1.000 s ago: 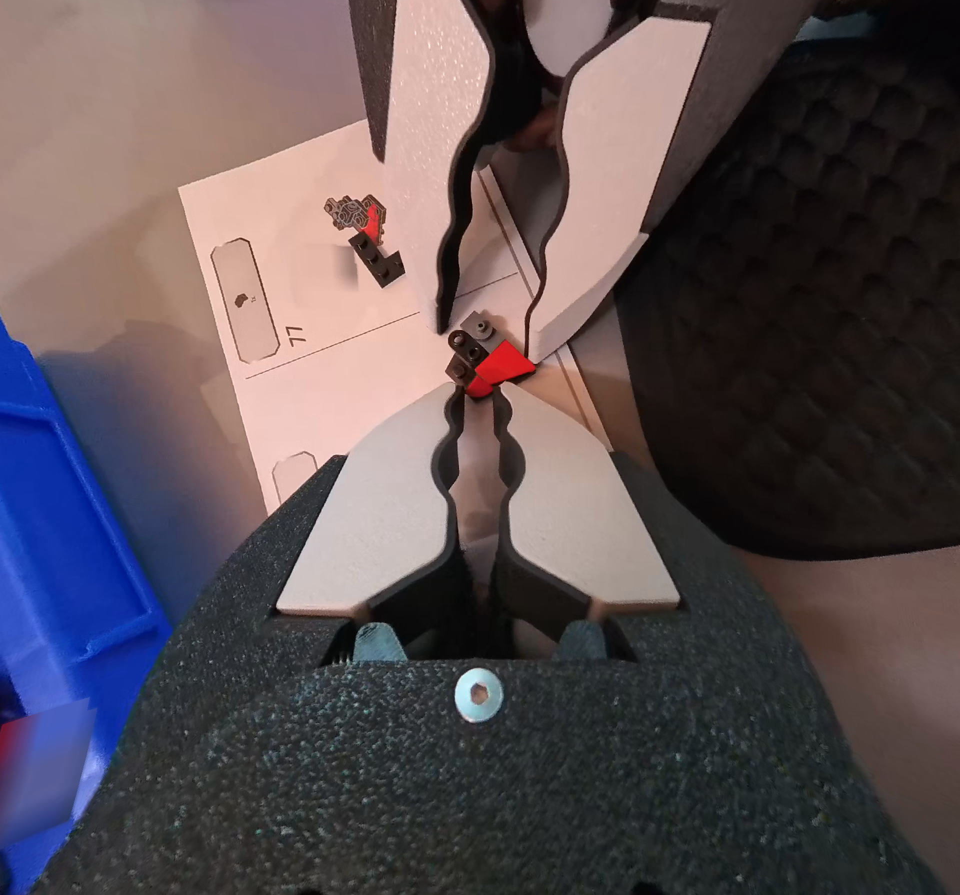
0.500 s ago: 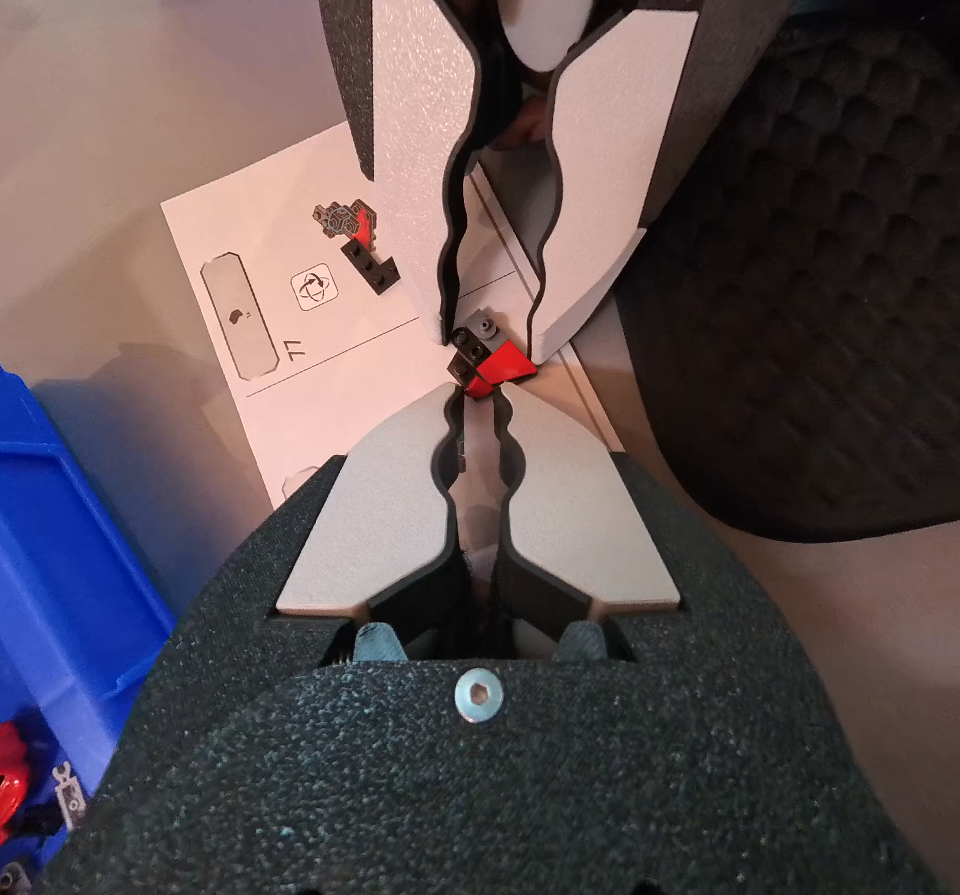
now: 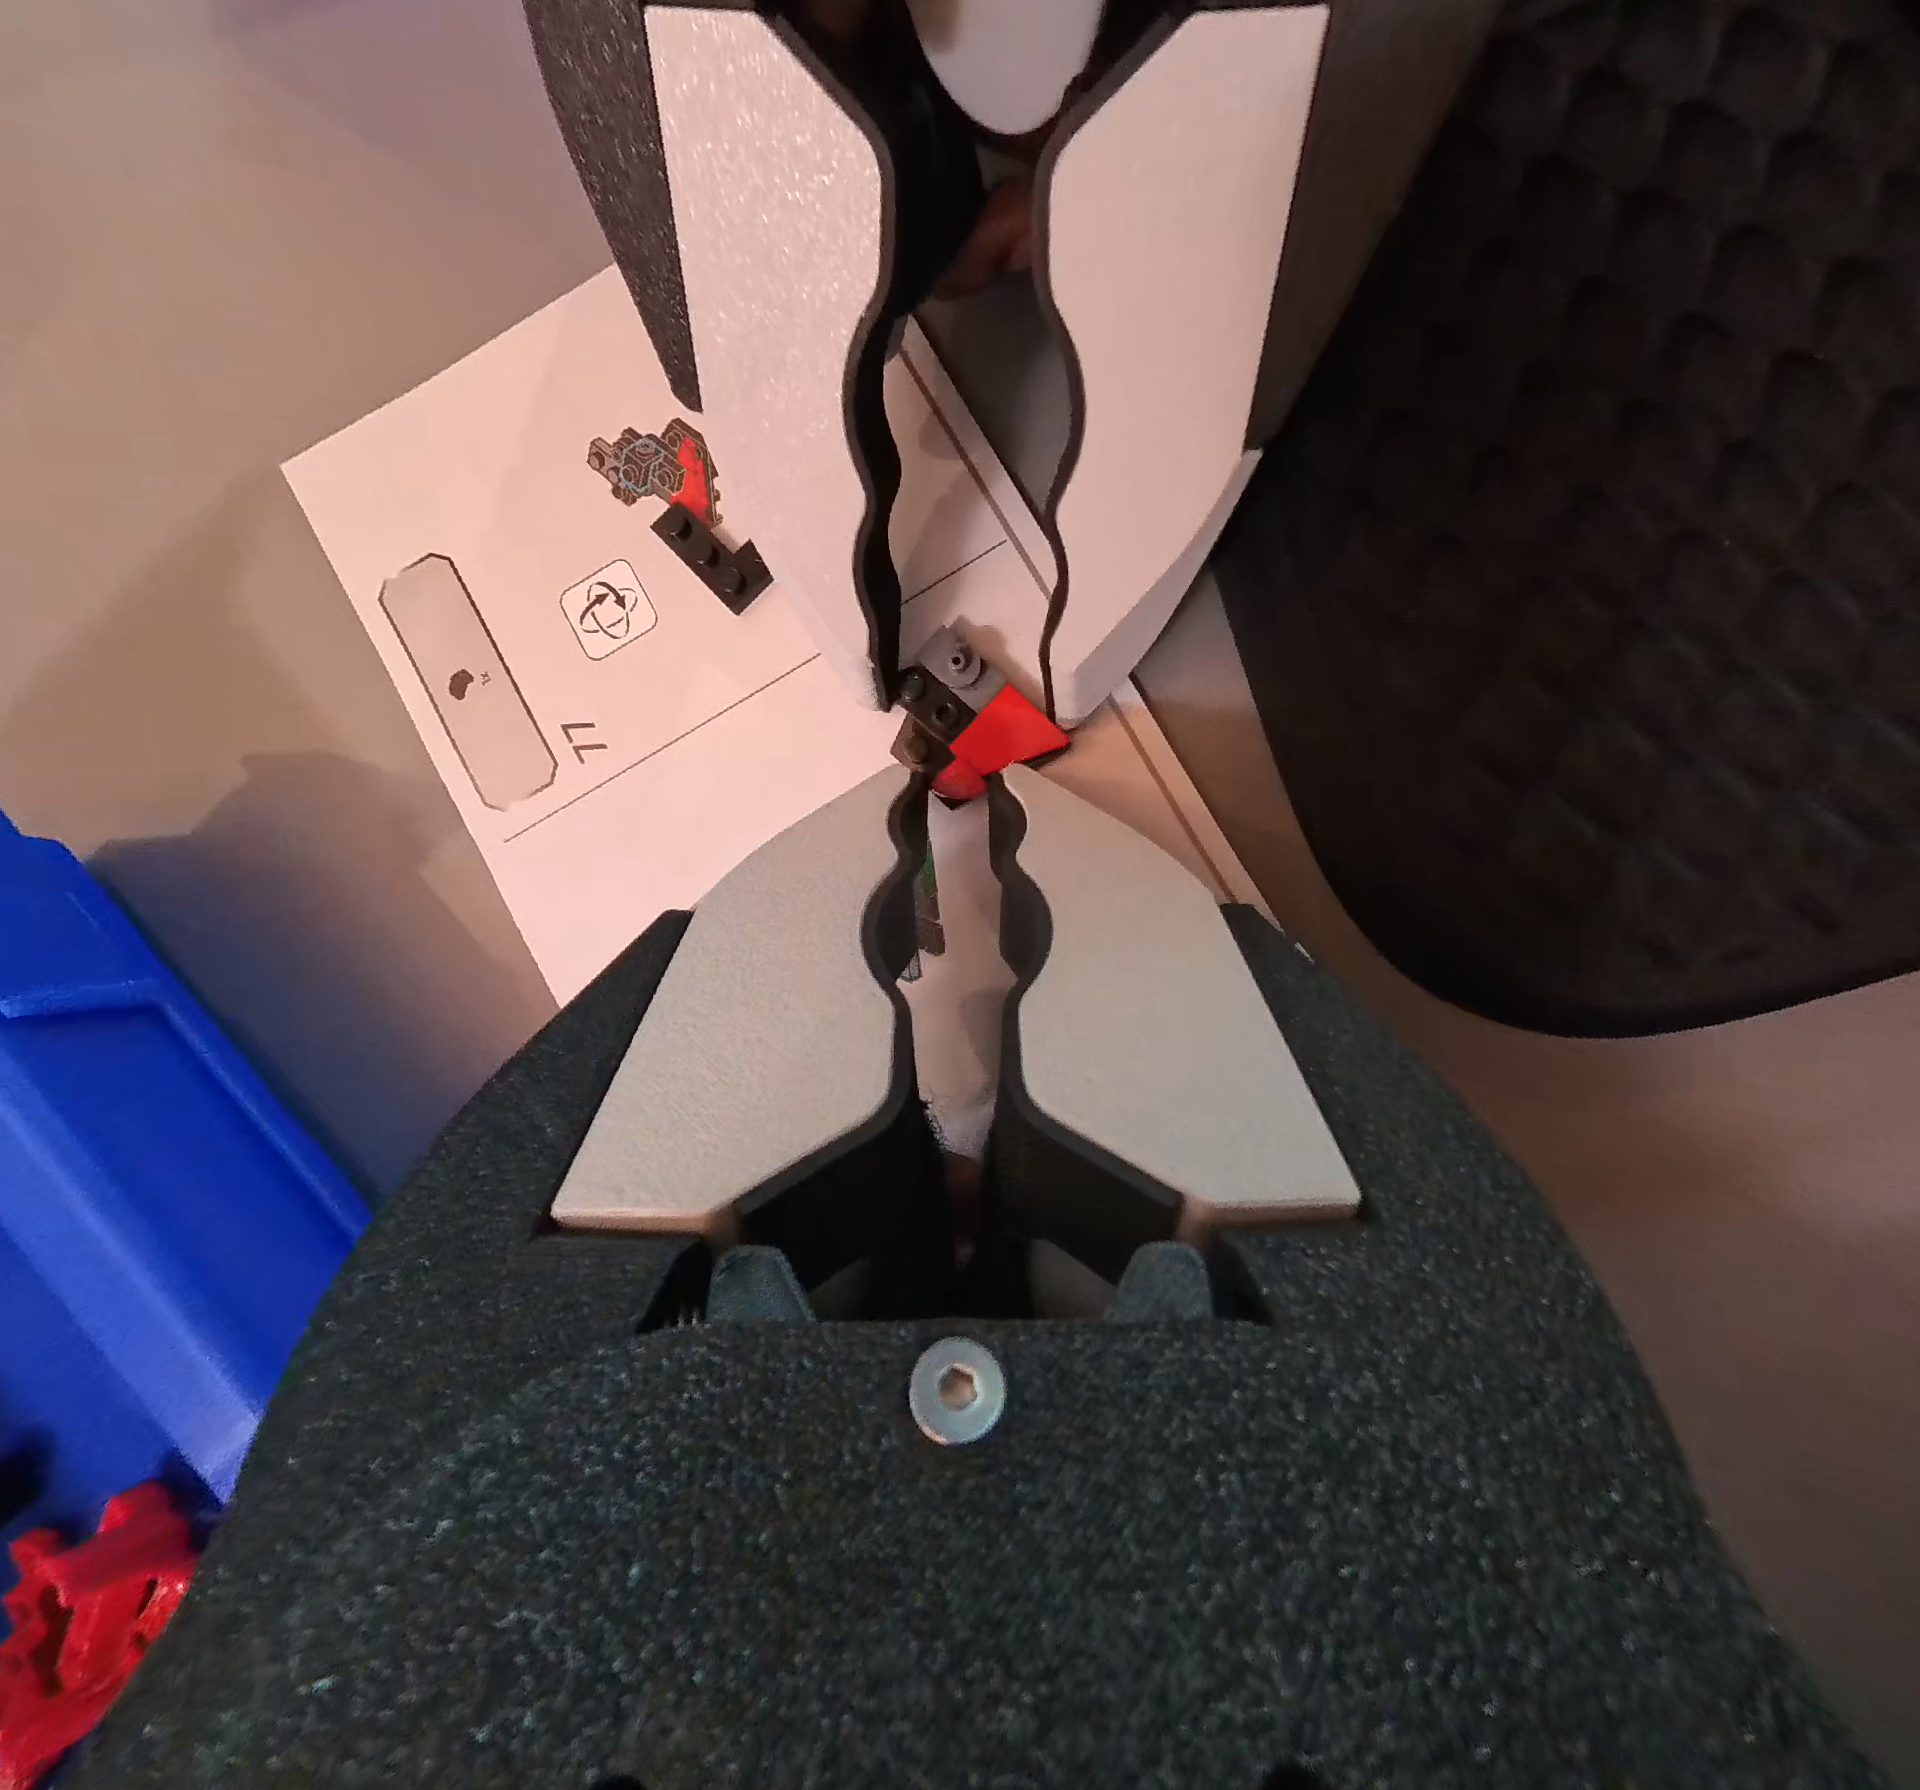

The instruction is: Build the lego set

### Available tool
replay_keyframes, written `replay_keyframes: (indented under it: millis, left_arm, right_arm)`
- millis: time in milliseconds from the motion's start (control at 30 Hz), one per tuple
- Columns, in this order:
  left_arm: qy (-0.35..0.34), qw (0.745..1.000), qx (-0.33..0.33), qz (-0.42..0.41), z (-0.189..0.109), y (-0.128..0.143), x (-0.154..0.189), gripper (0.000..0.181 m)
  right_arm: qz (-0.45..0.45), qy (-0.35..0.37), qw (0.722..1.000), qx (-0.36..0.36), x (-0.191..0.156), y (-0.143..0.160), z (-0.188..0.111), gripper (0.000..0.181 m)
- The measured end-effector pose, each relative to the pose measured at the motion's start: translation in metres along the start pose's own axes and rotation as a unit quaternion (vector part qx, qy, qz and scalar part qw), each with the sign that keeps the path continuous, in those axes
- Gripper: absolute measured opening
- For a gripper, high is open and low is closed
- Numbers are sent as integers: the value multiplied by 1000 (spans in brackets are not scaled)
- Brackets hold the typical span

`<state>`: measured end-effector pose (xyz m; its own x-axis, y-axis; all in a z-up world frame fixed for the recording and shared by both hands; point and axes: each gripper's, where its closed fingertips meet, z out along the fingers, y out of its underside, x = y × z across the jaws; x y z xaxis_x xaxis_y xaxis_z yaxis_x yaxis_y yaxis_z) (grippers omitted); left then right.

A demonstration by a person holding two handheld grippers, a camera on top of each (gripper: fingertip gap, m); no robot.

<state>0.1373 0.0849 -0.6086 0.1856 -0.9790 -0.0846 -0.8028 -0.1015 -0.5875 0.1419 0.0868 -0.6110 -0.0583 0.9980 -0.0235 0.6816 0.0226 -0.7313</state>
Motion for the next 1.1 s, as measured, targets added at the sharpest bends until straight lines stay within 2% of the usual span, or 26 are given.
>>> replay_keyframes:
  millis: [1100]
  left_arm:
    - [21,1000,-5,-6,-5,-3,-2,16]
  right_arm:
    - [0,-1,1000,6,0,0,0,29]
